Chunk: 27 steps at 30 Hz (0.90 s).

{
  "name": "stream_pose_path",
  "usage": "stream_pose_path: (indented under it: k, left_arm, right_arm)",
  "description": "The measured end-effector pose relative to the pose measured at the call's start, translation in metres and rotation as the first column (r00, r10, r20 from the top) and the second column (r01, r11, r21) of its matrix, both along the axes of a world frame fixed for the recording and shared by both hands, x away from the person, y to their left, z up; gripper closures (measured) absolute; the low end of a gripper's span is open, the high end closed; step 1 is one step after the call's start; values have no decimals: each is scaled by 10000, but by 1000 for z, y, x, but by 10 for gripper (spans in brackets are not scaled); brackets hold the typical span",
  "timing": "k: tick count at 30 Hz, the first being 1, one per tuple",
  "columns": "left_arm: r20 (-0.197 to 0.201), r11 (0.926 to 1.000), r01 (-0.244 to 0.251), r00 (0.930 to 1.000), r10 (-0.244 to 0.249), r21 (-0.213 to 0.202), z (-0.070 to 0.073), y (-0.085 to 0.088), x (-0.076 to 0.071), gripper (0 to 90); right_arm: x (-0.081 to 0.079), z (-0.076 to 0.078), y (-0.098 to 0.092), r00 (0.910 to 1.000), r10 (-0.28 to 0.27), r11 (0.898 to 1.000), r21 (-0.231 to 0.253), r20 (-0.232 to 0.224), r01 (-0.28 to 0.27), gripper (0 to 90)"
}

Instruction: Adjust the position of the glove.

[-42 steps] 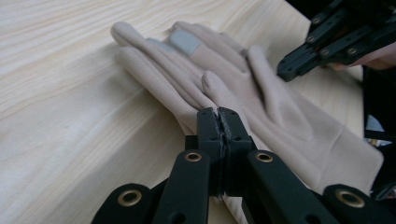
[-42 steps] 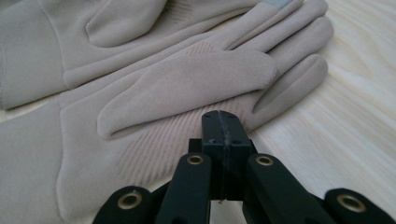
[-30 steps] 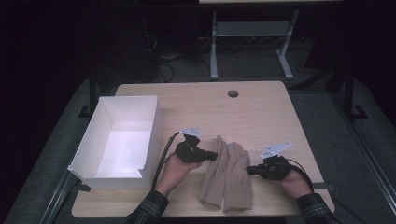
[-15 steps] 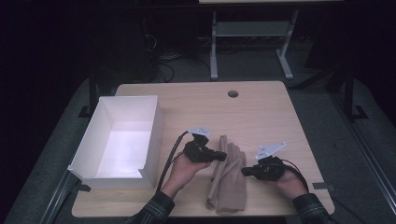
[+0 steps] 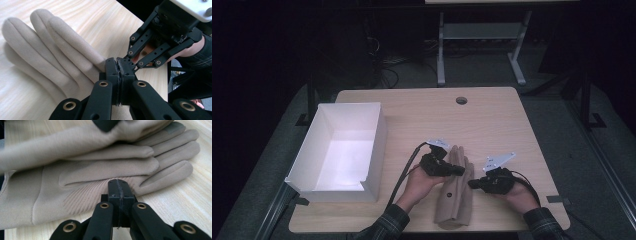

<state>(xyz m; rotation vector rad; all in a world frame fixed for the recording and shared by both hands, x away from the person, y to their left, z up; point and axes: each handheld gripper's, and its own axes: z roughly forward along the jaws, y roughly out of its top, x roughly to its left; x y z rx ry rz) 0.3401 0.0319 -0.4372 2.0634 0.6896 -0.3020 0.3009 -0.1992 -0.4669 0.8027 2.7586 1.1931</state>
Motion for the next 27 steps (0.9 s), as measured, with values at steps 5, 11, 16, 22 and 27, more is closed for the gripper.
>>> stream_pose_path:
  k: [5, 11, 16, 22, 27]
  left_arm:
    - [-65, 9999, 90, 9999, -89, 96, -7, -11, -1, 883]
    - [-2, 9998, 82, 10000, -82, -170, -4, -9, -2, 823]
    - [249, 9995, 156, 9996, -149, -278, 5, -4, -8, 840]
    - [245, 9989, 457, 9987, -458, 69, 1, -5, -20, 897]
    - [29, 9970, 734, 9973, -735, 245, -10, -13, -31, 897]
  right_arm:
    - [-1, 0, 1, 9999, -42, 10000, 77, -133, 43, 900]
    - [0, 0, 0, 9999, -32, 10000, 86, -131, 33, 899]
    - [1, 6, -16, 9988, -494, 9986, 186, 30, 494, 847]
    - [5, 8, -41, 9834, -1770, 9837, 389, 393, 1755, 580]
    - [12, 2, -49, 9618, -2666, 9638, 178, 622, 2660, 373]
